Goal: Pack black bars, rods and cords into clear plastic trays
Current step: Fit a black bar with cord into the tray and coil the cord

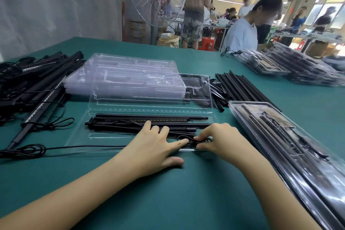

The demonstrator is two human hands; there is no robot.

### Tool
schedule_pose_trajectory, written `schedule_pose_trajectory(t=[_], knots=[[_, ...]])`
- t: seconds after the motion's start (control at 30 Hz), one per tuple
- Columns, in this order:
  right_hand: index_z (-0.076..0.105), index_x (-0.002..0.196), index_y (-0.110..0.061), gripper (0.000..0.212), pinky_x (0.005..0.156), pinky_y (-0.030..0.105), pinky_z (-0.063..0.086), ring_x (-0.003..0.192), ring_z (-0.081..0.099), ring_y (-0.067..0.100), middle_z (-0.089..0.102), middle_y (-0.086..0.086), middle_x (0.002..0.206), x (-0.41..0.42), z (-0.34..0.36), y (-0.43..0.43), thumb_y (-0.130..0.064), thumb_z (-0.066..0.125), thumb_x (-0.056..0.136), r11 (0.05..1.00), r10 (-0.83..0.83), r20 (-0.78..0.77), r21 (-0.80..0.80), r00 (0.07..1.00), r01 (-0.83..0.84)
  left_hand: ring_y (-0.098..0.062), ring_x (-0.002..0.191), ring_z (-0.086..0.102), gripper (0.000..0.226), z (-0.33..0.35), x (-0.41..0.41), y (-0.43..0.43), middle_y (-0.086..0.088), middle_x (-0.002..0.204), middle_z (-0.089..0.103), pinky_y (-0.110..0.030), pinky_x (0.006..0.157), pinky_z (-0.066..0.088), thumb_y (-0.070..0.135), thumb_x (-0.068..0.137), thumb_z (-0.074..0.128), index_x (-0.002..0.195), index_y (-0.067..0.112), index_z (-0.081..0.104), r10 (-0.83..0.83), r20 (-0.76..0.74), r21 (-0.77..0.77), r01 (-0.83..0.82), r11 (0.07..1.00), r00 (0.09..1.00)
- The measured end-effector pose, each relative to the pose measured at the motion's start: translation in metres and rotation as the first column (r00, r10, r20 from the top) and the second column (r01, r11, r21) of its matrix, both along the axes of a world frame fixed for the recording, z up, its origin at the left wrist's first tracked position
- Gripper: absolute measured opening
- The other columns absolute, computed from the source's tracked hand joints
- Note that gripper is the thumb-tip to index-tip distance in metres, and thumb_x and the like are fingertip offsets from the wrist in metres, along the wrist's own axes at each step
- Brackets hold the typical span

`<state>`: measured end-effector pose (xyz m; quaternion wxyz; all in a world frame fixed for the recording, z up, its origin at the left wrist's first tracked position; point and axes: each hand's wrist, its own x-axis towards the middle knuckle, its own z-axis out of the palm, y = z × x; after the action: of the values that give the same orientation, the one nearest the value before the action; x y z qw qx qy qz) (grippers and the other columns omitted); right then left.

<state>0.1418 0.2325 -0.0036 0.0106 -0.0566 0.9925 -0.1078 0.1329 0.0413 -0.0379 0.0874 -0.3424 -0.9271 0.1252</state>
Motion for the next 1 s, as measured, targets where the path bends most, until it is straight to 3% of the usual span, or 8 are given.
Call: schedule_pose_trajectory(t=[0.17,0.27,0.33,0.5,0.7,0.87,1.0], knots=[[0.070,0.085,-0.029,0.022,0.063,0.023,0.036,0.088,0.061,0.021,0.068,-0.002,0.090,-0.003,0.000,-0.011,-0.044,0.076,0.069,0.995,-0.095,-0.055,0.007,0.994,0.096,-0.030,0.108,0.047,0.070,0.001,0.000,0.000,-0.015,0.129,0.042,-0.042,0.105,0.019,0.071,0.082,0.003,0.146,0.045,0.006,0.002,-0.001,0.003,-0.002,1.000,1.000],[0.058,0.077,-0.023,0.025,0.062,0.025,0.035,0.077,0.053,0.024,0.056,0.000,0.083,-0.006,-0.002,-0.021,-0.040,0.075,0.072,0.994,-0.087,-0.063,0.061,0.994,0.091,-0.028,0.104,0.047,0.072,0.000,0.001,-0.002,-0.013,0.127,0.043,-0.037,0.096,0.026,0.069,0.078,-0.004,0.146,0.046,0.004,-0.011,-0.005,0.024,0.011,1.000,1.000],[0.050,0.077,-0.022,0.028,0.063,0.025,0.033,0.077,0.048,0.024,0.052,0.001,0.084,-0.006,-0.004,-0.023,-0.037,0.073,0.075,0.993,-0.089,-0.069,0.078,0.994,0.094,-0.027,0.103,0.048,0.069,-0.001,0.001,-0.005,-0.010,0.127,0.045,-0.034,0.090,0.030,0.067,0.081,-0.002,0.146,0.046,0.004,-0.024,-0.011,0.040,0.025,0.999,1.000],[0.045,0.077,-0.024,0.030,0.061,0.026,0.030,0.083,0.049,0.022,0.058,0.000,0.101,-0.005,-0.010,-0.019,-0.042,0.069,0.079,0.993,-0.087,-0.117,0.076,0.989,0.096,-0.020,0.116,0.050,0.056,0.000,-0.007,-0.017,0.007,0.136,0.046,-0.033,0.096,0.031,0.062,0.093,0.019,0.144,0.040,0.014,-0.027,0.022,0.113,0.025,0.993,0.999],[0.048,0.078,-0.027,0.029,0.064,0.028,0.032,0.092,0.054,0.021,0.053,-0.003,0.096,-0.007,-0.013,-0.011,-0.047,0.068,0.077,0.997,-0.048,-0.129,0.056,0.990,0.056,-0.023,0.118,0.044,0.055,-0.001,-0.009,-0.017,0.003,0.141,0.040,-0.036,0.101,0.025,0.064,0.092,0.020,0.144,0.045,0.019,-0.003,0.021,0.087,0.001,0.996,1.000],[0.066,0.088,-0.029,0.018,0.066,0.025,0.037,0.088,0.057,0.015,0.064,-0.008,0.098,-0.010,-0.003,0.004,-0.034,0.076,0.073,0.999,-0.035,-0.003,-0.036,0.999,0.035,-0.022,0.115,0.039,0.051,0.000,-0.011,-0.018,0.005,0.138,0.037,-0.038,0.102,0.022,0.067,0.091,0.022,0.139,0.051,0.022,0.024,0.057,0.120,-0.031,0.992,0.998],[0.066,0.092,-0.025,0.023,0.068,0.024,0.040,0.087,0.054,0.014,0.056,-0.005,0.097,-0.015,0.001,0.005,-0.024,0.078,0.072,0.996,-0.001,0.080,-0.085,0.997,0.008,-0.021,0.112,0.039,0.049,-0.001,-0.011,-0.014,0.003,0.138,0.036,-0.037,0.100,0.023,0.066,0.091,0.024,0.138,0.051,0.023,0.020,0.056,0.114,-0.026,0.993,0.998]])
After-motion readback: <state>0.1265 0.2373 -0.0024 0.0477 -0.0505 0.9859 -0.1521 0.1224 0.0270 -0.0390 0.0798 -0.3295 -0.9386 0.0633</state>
